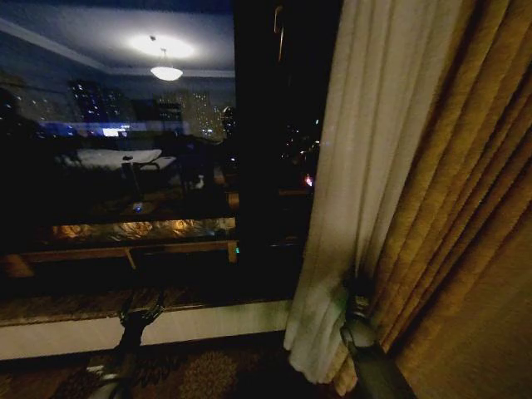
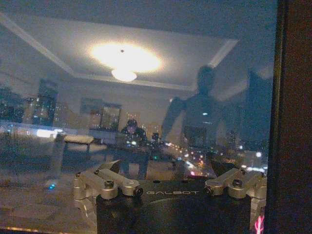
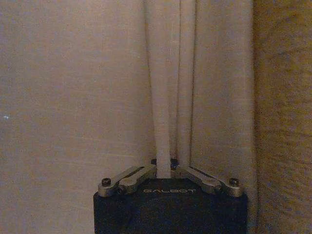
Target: Open the curtains by pulling them apart, changing their state from closed to fully open.
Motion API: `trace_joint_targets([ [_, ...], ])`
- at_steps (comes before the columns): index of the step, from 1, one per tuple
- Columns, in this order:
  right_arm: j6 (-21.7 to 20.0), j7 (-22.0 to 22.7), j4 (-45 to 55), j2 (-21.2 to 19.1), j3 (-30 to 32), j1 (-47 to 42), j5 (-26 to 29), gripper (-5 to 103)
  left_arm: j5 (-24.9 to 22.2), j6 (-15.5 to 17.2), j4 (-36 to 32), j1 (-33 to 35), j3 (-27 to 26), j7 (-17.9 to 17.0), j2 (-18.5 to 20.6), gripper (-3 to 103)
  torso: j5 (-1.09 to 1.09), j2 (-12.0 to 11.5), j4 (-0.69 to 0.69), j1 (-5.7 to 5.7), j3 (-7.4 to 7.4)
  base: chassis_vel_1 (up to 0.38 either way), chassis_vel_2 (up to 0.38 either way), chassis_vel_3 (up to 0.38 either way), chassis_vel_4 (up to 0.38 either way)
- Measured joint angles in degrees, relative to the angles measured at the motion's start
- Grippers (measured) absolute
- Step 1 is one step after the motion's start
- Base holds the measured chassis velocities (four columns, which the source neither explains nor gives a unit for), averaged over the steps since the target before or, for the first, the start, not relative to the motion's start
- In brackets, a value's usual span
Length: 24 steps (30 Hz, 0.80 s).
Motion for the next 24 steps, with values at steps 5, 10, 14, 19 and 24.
trace_joint_targets([
  [5,1.72,-3.47,2.72,0.54,-1.79,-1.42,2.01,-3,0.00,0.00,0.00,0.00,0.00,0.00,0.00,100,0.01,0.00,-0.01,0.00,0.00,0.000,0.000,0.000,0.000],
  [10,5.05,-14.46,6.83,1.43,-4.32,-4.25,4.27,13,0.00,0.00,0.00,0.00,0.00,0.00,0.00,100,0.00,0.00,0.00,0.00,0.00,0.000,0.000,0.000,0.000],
  [14,7.18,-19.13,9.46,1.90,-7.39,-6.25,6.88,29,0.00,0.00,0.00,0.00,0.00,0.00,0.00,100,-0.01,0.00,0.00,0.00,0.00,0.000,0.000,0.000,0.000],
  [19,8.87,-20.70,10.23,1.49,-10.01,-7.94,6.80,51,0.00,0.00,0.00,0.00,0.00,0.01,0.00,100,-0.01,0.00,0.00,0.00,0.00,0.000,0.000,0.000,0.000],
  [24,9.35,-21.43,10.41,1.06,-10.98,-9.04,5.68,68,0.00,0.00,0.00,0.00,0.00,0.00,0.00,100,0.00,0.00,0.00,0.00,0.00,0.000,0.000,0.000,0.000],
])
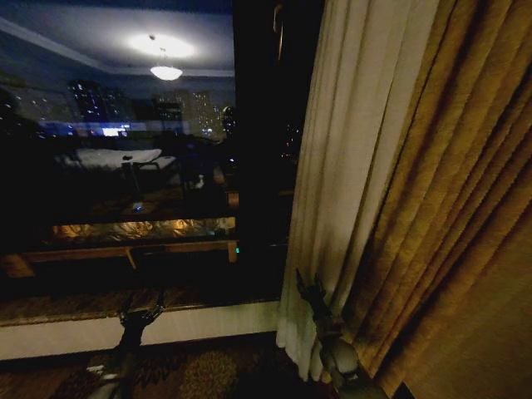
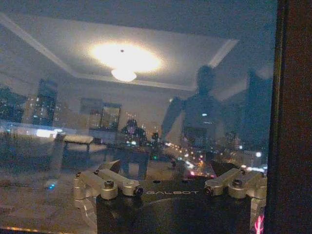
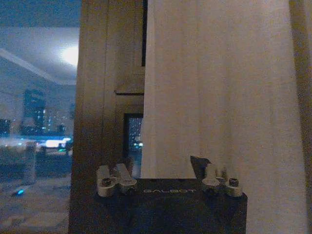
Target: Open the curtains by pulling them apart, changing their state from closed to fully open.
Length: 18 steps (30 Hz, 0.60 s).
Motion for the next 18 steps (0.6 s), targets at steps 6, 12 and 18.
trace_joint_targets([
  [6,-1.61,-0.37,1.07,-0.90,-0.01,-0.67,-0.59,84,0.00,0.00,0.00,0.00,0.00,0.00,0.00,100,0.00,0.00,0.00,0.00,0.00,0.000,0.000,0.000,0.000],
  [12,-3.48,1.55,2.03,-1.42,-0.17,-0.22,0.34,100,0.00,0.00,0.00,0.00,0.00,0.00,0.00,100,0.00,0.00,0.00,0.00,0.00,0.000,0.000,0.000,0.000],
  [18,-4.01,1.85,2.21,-1.39,-0.20,-0.05,0.37,100,0.00,0.00,0.00,0.00,0.00,0.00,0.00,100,0.00,0.00,0.00,0.00,0.00,0.000,0.000,0.000,0.000],
])
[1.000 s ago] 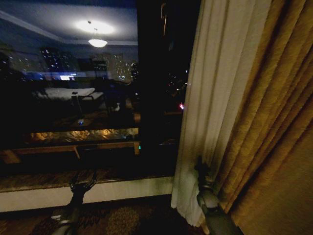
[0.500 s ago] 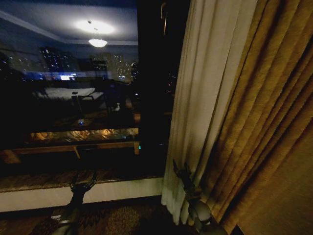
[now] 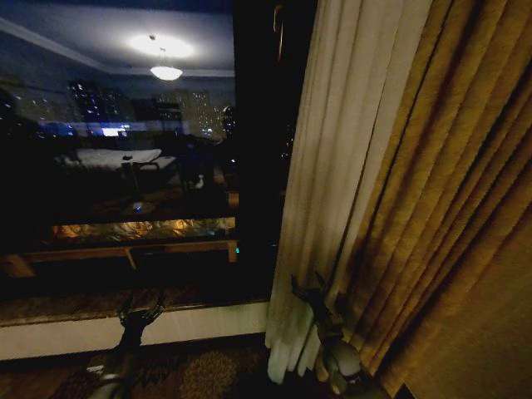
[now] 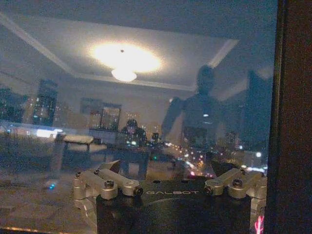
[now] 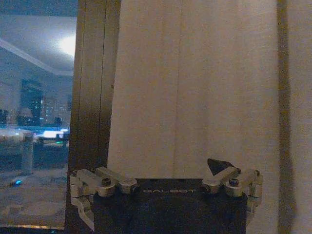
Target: Open the curtains by pulling them apart, changing their state from closed to fully open.
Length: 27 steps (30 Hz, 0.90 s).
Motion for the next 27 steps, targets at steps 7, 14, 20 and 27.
trace_joint_targets([
  [7,-0.01,0.04,0.00,0.02,0.01,0.04,0.01,100,0.00,0.00,0.00,0.00,0.00,0.00,0.00,100,0.00,0.01,0.00,0.00,0.00,0.000,0.000,0.000,0.000],
  [14,-0.01,0.07,0.00,0.05,0.03,0.06,0.01,100,0.00,0.00,0.00,0.00,0.00,0.00,0.00,100,0.00,0.01,0.00,0.00,0.00,0.000,0.000,0.000,0.000],
  [20,-0.02,0.10,0.00,0.05,0.06,0.08,0.01,100,0.00,0.00,0.00,0.00,0.00,0.00,0.00,100,0.00,0.01,0.00,0.00,0.00,0.015,0.016,-0.017,-0.017],
  [27,-0.01,0.12,-0.01,0.05,0.09,0.10,0.01,100,0.00,0.00,0.00,0.00,0.00,0.00,0.00,100,0.00,0.01,0.00,0.00,0.00,0.123,0.122,-0.121,-0.126],
])
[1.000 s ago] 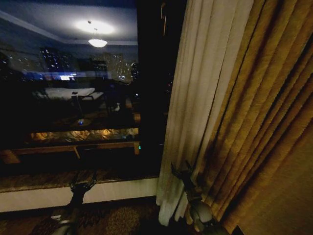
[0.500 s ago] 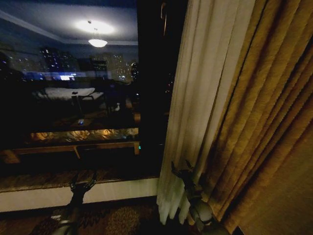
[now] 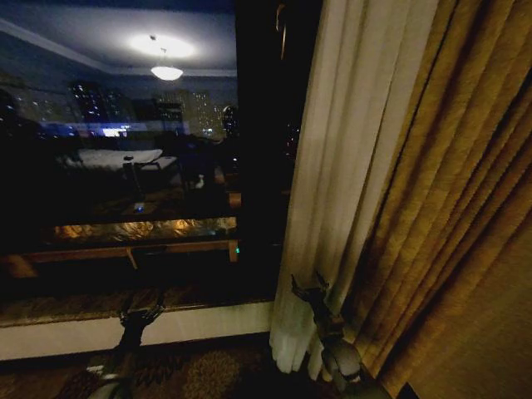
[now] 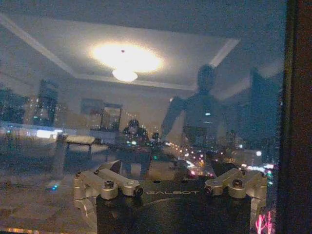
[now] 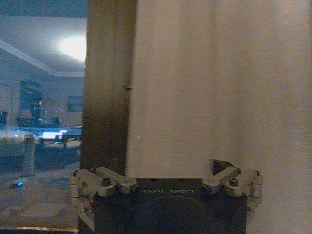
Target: Open the curtains by pulling them apart, changing their state from closed to fully open.
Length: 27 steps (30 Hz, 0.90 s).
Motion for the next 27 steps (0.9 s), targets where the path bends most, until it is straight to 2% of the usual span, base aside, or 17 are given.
trace_joint_targets([
  [13,0.01,0.00,-0.06,0.01,-0.01,0.00,-0.01,100,0.00,0.00,0.00,0.00,-0.01,0.00,0.00,100,0.00,0.00,0.01,0.00,0.00,0.258,0.271,-0.283,-0.263],
  [27,0.05,-0.01,-0.06,0.02,-0.01,0.01,-0.01,100,0.00,0.00,0.00,0.00,0.00,0.00,0.00,100,-0.01,0.00,0.01,0.00,0.00,0.354,0.354,-0.360,-0.349],
])
